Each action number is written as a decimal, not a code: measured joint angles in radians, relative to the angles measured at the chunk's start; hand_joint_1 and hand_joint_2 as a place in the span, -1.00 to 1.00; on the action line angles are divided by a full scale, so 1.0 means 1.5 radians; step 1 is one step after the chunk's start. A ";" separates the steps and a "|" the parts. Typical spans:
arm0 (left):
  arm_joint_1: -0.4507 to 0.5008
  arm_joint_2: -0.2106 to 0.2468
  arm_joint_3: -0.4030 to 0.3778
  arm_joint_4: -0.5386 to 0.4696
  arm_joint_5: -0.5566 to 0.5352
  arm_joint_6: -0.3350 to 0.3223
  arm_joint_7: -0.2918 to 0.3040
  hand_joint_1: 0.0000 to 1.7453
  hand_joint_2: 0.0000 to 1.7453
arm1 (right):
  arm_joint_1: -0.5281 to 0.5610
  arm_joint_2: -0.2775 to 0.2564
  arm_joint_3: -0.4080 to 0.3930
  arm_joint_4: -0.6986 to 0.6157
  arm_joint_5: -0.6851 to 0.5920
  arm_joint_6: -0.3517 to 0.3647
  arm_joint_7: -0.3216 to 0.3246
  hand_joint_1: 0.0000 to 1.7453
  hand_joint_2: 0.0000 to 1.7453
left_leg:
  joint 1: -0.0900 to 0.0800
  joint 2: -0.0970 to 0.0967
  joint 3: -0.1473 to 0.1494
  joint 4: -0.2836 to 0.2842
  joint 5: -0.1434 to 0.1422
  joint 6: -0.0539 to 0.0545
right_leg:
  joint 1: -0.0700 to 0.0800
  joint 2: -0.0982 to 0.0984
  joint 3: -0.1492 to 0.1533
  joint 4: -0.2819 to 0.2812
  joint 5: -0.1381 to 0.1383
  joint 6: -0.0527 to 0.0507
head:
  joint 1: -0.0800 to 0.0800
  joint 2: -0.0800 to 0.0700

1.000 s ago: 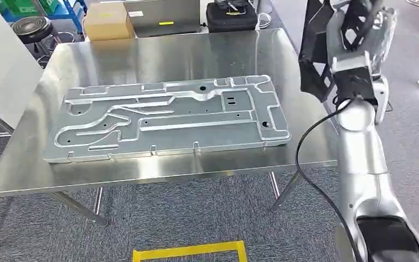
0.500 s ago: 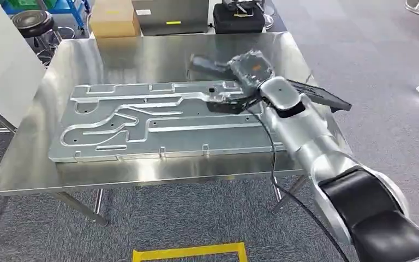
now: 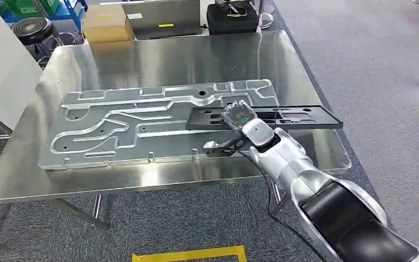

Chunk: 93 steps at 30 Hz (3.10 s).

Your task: Take the parts from the cabinet and place them on the table.

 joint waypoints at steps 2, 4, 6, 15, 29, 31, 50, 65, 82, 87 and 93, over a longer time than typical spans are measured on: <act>0.000 0.001 -0.005 0.000 -0.003 0.005 -0.002 -1.00 1.00 | 0.003 -0.003 0.000 0.004 0.000 -0.015 0.000 1.00 1.00 | 0.000 0.000 0.040 -0.088 0.054 0.002 | 0.000 0.003 0.003 0.001 -0.002 0.003 | 0.000 0.000; 0.000 0.002 -0.007 0.000 -0.004 0.006 -0.003 -1.00 1.00 | 0.006 -0.005 0.000 0.007 0.000 -0.023 0.001 1.00 1.00 | 0.000 0.000 0.099 -0.207 0.087 0.009 | 0.001 0.004 0.006 0.004 -0.006 0.009 | 0.000 0.000; -0.001 0.002 -0.009 0.000 -0.006 0.006 -0.004 -1.00 1.00 | 0.006 -0.008 0.000 0.010 0.000 -0.027 0.001 -1.00 -1.00 | -0.004 0.000 0.102 -0.208 0.088 0.017 | 0.004 0.006 0.006 0.004 -0.006 0.016 | 0.000 0.000; -0.001 0.002 -0.023 0.000 -0.019 0.032 0.001 -1.00 -1.00 | 0.042 -0.012 -0.003 0.017 -0.003 -0.095 -0.012 -1.00 -1.00 | 0.000 0.005 0.103 -0.216 0.096 0.037 | 0.000 0.002 -0.085 0.211 -0.105 0.038 | 0.000 0.000; 0.000 -0.003 -0.024 0.000 -0.019 0.038 0.006 -1.00 -1.00 | 0.075 0.018 -0.147 -0.114 -0.277 -0.310 -0.291 -1.00 -1.00 | 0.000 0.004 0.014 -0.014 -0.005 0.000 | 0.001 -0.003 0.022 -0.005 -0.013 0.001 | 0.000 0.000; 0.001 -0.004 -0.024 0.000 -0.013 0.038 0.007 -1.00 -1.00 | 0.105 0.017 -0.169 -0.179 -0.370 -0.280 -0.338 -1.00 -1.00 | 0.001 0.004 0.013 -0.013 0.011 -0.001 | 0.001 -0.003 0.023 -0.004 -0.014 0.002 | 0.000 0.000; 0.016 -0.033 0.020 0.000 0.050 0.032 -0.011 -1.00 -1.00 | 0.478 -0.120 -0.681 -0.923 -0.866 -0.154 -0.413 -1.00 -1.00 | -0.004 -0.012 0.111 -0.208 0.081 0.039 | 0.006 -0.006 0.018 0.001 -0.020 0.029 | 0.000 0.000; 0.018 -0.036 0.034 0.000 0.031 0.011 -0.012 -1.00 -1.00 | 0.762 -0.037 -1.079 -0.859 -0.608 -0.129 -0.412 -1.00 -1.00 | -0.004 -0.002 0.214 -0.236 0.000 0.022 | 0.001 -0.008 -0.016 0.000 0.023 0.016 | 0.000 0.000; 0.016 -0.050 0.037 0.000 0.005 0.001 0.007 -1.00 -1.00 | 0.661 -0.020 -1.321 -0.122 -0.056 -0.129 -0.059 -1.00 -1.00 | -0.012 0.013 0.107 -0.219 0.101 0.030 | -0.004 -0.001 0.113 -0.023 -0.078 0.038 | 0.000 0.000; 0.019 -0.053 0.027 0.000 -0.017 -0.011 0.013 -1.00 -1.00 | 0.643 0.012 -1.327 -0.013 -0.069 -0.020 0.026 -1.00 -1.00 | -0.006 0.010 0.087 -0.181 0.058 0.010 | -0.004 -0.007 0.087 -0.025 -0.053 0.008 | 0.000 0.000; 0.017 -0.055 0.010 0.000 -0.031 -0.029 0.019 -1.00 -1.00 | 0.631 0.047 -1.344 0.043 -0.077 0.028 0.059 -1.00 -1.00 | -0.005 0.010 0.096 -0.044 0.004 0.007 | 0.002 -0.008 0.023 -0.015 -0.009 0.006 | 0.000 0.000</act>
